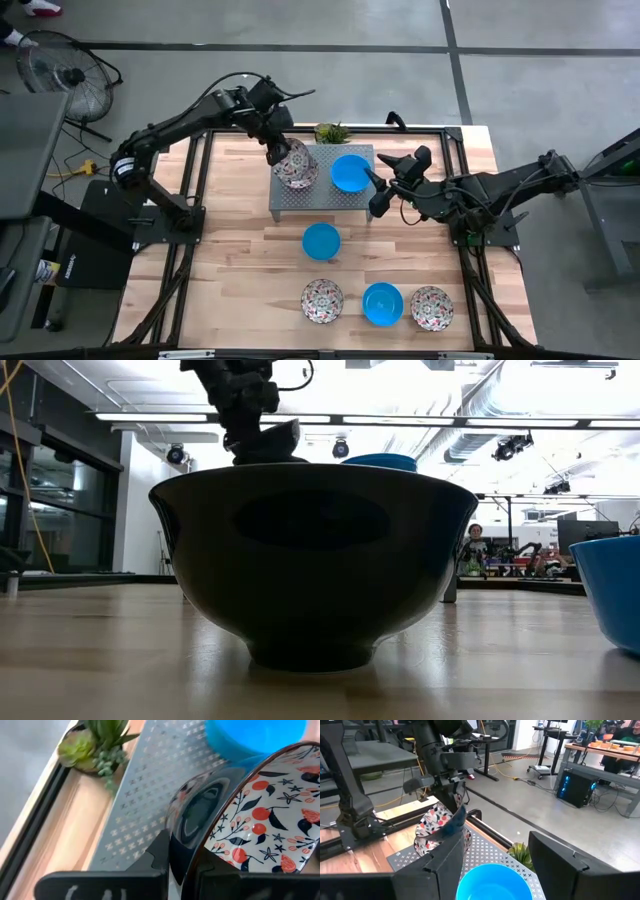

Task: Pick & Place Mini bowls
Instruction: Stack the white patterned bowl on the white patterned bowl on the shelf

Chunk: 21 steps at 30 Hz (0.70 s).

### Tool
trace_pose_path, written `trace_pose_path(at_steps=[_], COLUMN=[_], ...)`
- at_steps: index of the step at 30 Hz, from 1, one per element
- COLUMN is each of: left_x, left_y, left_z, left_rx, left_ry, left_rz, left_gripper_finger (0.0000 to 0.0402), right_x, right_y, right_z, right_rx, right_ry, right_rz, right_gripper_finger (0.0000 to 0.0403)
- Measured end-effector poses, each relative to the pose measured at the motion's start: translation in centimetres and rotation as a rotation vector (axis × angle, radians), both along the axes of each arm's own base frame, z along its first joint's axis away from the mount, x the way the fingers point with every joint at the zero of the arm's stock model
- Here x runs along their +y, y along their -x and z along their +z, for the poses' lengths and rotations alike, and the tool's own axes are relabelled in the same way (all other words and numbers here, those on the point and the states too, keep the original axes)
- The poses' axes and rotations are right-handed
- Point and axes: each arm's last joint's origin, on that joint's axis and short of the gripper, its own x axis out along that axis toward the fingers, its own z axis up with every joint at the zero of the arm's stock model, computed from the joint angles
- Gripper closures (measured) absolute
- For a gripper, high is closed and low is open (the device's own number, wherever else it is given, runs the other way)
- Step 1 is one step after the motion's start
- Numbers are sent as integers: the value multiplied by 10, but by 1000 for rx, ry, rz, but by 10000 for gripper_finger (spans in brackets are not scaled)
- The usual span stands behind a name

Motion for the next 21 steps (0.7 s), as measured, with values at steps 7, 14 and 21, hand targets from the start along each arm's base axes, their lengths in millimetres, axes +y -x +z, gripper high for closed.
trace_pose_path(at_steps=[7, 14, 21], left_x=[1, -6, -20], left_y=[2, -4, -12], left_z=[-1, -1, 0], left_rx=[41, 65, 81], left_ry=[-38, -98, -146], left_rz=[29, 37, 9], left_gripper_finger=[389, 389, 389], right_x=[0, 0, -1], right_y=[0, 0, 0], right_z=[0, 0, -1], right_rx=[1, -8, -2], right_ry=[1, -11, -10], right_rz=[-1, -5, -8], right_gripper_finger=[192, 192, 192])
